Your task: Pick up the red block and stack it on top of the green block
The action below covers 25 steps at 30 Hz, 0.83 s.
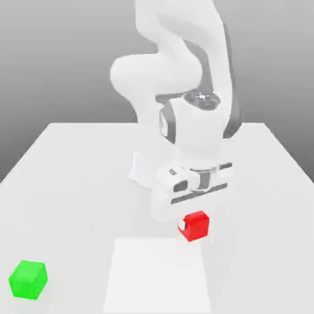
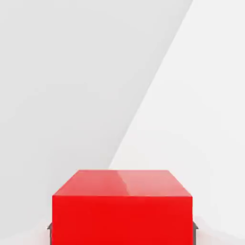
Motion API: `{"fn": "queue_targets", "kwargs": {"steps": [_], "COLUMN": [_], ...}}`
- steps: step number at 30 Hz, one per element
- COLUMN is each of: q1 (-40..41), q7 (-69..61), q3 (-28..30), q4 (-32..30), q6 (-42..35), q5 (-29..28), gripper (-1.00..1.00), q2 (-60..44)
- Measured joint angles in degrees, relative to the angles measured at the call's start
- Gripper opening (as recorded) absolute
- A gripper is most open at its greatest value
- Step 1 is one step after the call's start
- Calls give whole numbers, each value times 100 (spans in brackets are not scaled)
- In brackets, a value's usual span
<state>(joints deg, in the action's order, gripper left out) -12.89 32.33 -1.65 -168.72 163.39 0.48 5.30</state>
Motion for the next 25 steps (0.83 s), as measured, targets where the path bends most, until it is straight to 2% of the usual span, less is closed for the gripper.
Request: {"fn": "queue_targets", "kwargs": {"steps": [3,8,16,21,22,25], "q1": [294,1338,2629,2989,3019,3019], "q7": [-504,-1513,-2922,-3411,-3464,-3464], "q3": [369,850,1513,1430,1394,1394], "q4": [432,1395,2951,3256,3267,3267], "q6": [-355,-852,-1571,-1016,-897,-897], "q5": [155,394,458,817,889,889], "gripper": [-100,-100,-100,-100,100,100], "q2": [-135,-694,-1470,-2304,-2443,-2443]}}
